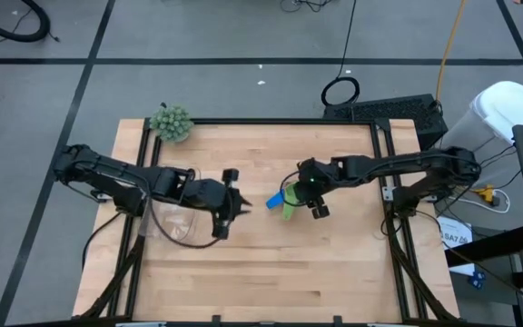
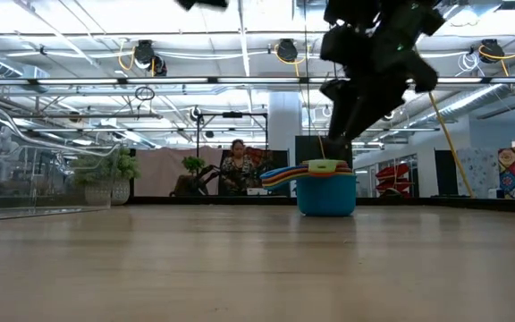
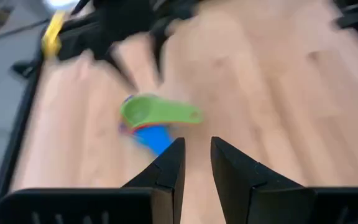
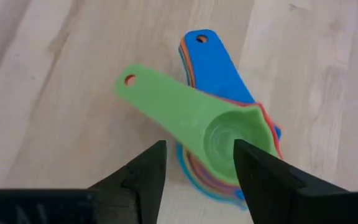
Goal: Nest measuring cups in basket
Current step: Stack the green measuring cup on top of the red measuring cup
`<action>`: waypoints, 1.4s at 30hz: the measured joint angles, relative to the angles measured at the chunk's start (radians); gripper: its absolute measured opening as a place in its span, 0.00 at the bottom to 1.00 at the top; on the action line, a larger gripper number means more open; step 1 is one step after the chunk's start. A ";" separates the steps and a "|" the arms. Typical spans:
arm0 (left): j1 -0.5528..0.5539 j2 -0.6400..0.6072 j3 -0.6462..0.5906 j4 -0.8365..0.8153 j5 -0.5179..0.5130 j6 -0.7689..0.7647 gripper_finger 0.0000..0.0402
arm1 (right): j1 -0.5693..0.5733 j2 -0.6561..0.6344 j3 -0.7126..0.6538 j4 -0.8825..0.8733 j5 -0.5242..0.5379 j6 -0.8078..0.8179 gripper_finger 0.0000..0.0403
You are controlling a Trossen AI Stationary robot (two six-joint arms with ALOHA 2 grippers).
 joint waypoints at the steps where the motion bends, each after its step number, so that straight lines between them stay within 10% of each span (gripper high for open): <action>1: 0.010 0.009 0.000 -0.009 -0.017 -0.013 0.20 | 0.012 -0.011 0.000 -0.010 0.015 0.017 0.45; 11: 0.017 0.165 0.001 0.159 -0.052 -0.160 0.26 | 0.183 -0.040 -0.052 -0.110 0.141 0.330 0.45; 20: 0.010 0.253 0.001 0.195 -0.148 -0.287 0.59 | 0.358 -0.038 -0.220 0.038 0.242 0.613 0.45; 29: 0.068 0.291 0.001 0.107 -0.150 -0.206 0.84 | 0.403 -0.039 -0.246 0.369 0.376 0.527 0.44; 36: 0.129 0.290 0.000 -0.022 -0.150 -0.178 0.71 | 0.397 -0.039 -0.257 0.346 0.376 0.592 0.32; 42: 0.180 0.323 0.000 -0.064 -0.141 -0.095 0.41 | 0.401 -0.031 -0.310 0.387 0.376 0.676 0.10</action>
